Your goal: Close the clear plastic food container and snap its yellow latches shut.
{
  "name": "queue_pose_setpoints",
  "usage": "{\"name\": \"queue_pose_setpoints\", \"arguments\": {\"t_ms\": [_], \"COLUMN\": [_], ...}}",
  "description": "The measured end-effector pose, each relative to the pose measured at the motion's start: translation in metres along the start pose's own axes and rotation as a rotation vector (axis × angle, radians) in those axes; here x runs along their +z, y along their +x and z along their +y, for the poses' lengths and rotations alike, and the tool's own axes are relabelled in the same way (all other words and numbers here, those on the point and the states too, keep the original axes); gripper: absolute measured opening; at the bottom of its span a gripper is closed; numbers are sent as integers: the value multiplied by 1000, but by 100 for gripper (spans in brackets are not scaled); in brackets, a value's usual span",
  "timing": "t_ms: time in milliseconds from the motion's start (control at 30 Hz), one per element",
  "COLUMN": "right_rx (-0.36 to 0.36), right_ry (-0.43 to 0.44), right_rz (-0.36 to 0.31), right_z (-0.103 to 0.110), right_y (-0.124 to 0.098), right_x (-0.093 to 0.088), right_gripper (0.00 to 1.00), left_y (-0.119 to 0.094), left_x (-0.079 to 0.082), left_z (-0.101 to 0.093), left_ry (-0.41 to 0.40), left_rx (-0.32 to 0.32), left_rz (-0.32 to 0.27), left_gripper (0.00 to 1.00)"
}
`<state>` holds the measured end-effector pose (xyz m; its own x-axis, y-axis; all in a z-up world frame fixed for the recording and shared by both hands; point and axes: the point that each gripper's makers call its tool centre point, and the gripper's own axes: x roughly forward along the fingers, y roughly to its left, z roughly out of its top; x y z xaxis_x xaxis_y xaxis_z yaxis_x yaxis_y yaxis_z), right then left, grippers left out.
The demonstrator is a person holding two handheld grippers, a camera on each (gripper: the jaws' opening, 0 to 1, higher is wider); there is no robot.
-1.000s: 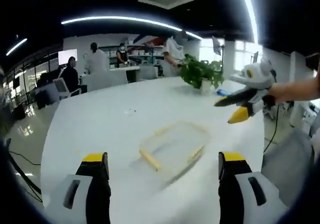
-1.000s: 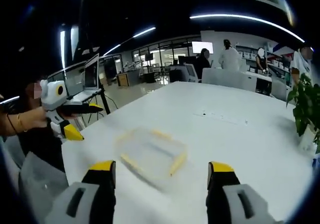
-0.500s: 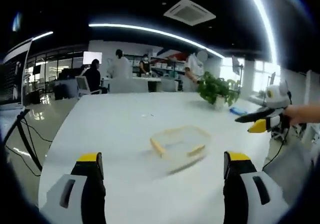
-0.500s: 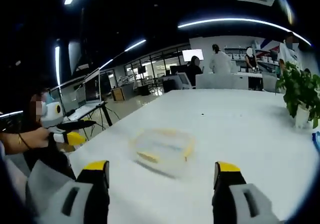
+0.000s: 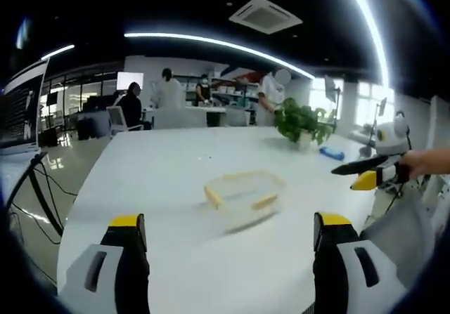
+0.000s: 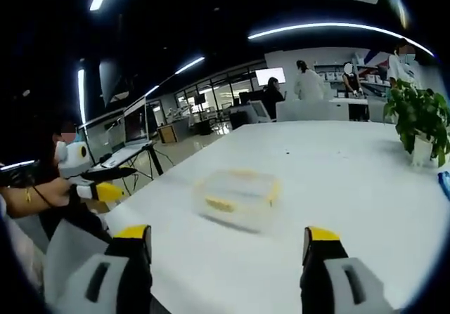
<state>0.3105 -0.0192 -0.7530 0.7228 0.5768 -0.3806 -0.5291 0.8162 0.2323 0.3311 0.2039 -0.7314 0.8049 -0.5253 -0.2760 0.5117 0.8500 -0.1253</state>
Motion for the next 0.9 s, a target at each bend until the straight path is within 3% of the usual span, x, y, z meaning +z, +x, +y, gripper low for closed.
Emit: {"name": "queue_pose_setpoints", "arguments": {"t_ms": [267,900], "right_rx": [1,-7], "right_ry": [4,27], "right_rz": [20,5], "right_z": [6,13], "right_y": [-5,-16], "right_x": [-9,-12], "right_gripper": [88,87], "left_y": [-11,-16], "left_x": [-13,-13], "left_z": [-3,-7], "left_ry": [-18,-16], "left_rx": [7,-8], "left_rz": [23,25], "left_gripper": [97,93]}}
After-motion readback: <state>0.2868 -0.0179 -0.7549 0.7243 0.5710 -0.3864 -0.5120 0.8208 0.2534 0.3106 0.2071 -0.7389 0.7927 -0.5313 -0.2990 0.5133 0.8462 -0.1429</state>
